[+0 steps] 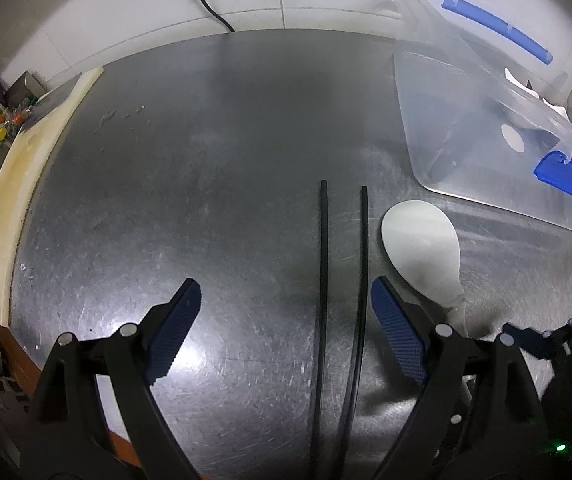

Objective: Organize utensils

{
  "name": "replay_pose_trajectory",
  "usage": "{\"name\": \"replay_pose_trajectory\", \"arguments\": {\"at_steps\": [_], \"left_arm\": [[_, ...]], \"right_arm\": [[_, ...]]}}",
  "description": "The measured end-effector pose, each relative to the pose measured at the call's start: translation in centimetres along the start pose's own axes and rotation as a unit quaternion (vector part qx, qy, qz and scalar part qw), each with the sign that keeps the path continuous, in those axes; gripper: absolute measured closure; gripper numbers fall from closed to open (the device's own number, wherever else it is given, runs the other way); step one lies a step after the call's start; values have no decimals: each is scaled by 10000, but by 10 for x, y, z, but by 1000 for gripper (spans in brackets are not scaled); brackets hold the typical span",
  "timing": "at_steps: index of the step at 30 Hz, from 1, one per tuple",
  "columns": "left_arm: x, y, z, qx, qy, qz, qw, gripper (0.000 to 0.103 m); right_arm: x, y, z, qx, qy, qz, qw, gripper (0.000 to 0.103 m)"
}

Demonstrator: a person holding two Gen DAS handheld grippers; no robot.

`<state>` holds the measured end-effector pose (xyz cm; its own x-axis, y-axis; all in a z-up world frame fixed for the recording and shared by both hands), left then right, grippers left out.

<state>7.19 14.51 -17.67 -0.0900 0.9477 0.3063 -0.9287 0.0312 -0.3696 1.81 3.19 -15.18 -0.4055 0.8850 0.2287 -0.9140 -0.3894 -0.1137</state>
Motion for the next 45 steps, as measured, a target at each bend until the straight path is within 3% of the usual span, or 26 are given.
{"name": "replay_pose_trajectory", "arguments": {"at_steps": [3, 5, 6, 10, 13, 16, 19, 23, 27, 29, 31, 34, 35, 36, 41, 45], "left_arm": [[1, 0, -3, 56, -11, 61, 10000, 20], [2, 0, -4, 105, 28, 103, 9999, 20], [3, 0, -4, 121, 46, 137, 9998, 20], [3, -2, -3, 171, 257, 291, 9991, 20], [0, -4, 1, 231, 760, 457, 9958, 20], [-10, -5, 1, 492, 1557, 646, 9845, 20], [-32, -1, -3, 873, 2136, 516, 9717, 20], [-65, 12, -11, 1604, 2999, 424, 9394, 20], [-91, 27, -19, 2171, 3387, 400, 9146, 20], [-98, 31, -19, 2263, 3437, 407, 9105, 21], [-103, 32, -18, 2272, 3455, 460, 9093, 25], [-108, 40, -16, 2309, 3422, 486, 9095, 59], [-107, 42, -18, 2354, 3405, 544, 9087, 76], [-108, 45, -19, 2377, 3384, 592, 9086, 87], [-101, 52, -14, 2296, 3358, 810, 9099, 97], [-97, 52, -6, 2192, 3379, 847, 9114, 97]], "right_arm": [[2, 0, -3, -20, -283, -79, 9996, 48], [-1, -1, -2, -73, -354, -164, 9992, 63], [-7, 3, -1, -104, -406, -230, 9989, 79], [-29, 6, 1, -121, -1074, -820, 9908, 79], [-44, 11, 2, -107, -1695, -1216, 9779, 79], [-53, 21, 4, -129, -2208, -1452, 9644, 79], [-57, 32, 7, -92, -2670, -1628, 9498, 79], [-65, 48, 10, -57, -3167, -1847, 9303, 79], [-72, 56, 7, -35, -3369, -1997, 9201, 79], [-74, 57, 5, -30, -3394, -1990, 9194, 79], [-79, 63, 7, -34, -3413, -1971, 9191, 79], [-81, 66, 5, -14, -3449, -1940, 9184, 79], [-80, 66, 4, -7, -3447, -1929, 9187, 79], [-89, 60, 7, 13, -3451, -1923, 9186, 79], [-92, 61, 0, 128, -3515, -1865, 9173, 79], [-96, 61, 5, 34, -3535, -1734, 9192, 81]]}}
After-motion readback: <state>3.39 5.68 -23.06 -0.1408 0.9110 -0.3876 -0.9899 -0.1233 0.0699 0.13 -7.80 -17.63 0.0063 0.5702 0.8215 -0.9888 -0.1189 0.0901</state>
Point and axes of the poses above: each gripper's, at about its wrist camera, not at the fingertips, and z roughly against the way its jaws point, x to its left, y to its underside, the point moved 3 cm from there along -z, roughly the way its jaws point, and after that the axes turned 15 degrees about -y, right-handed, at the moved point
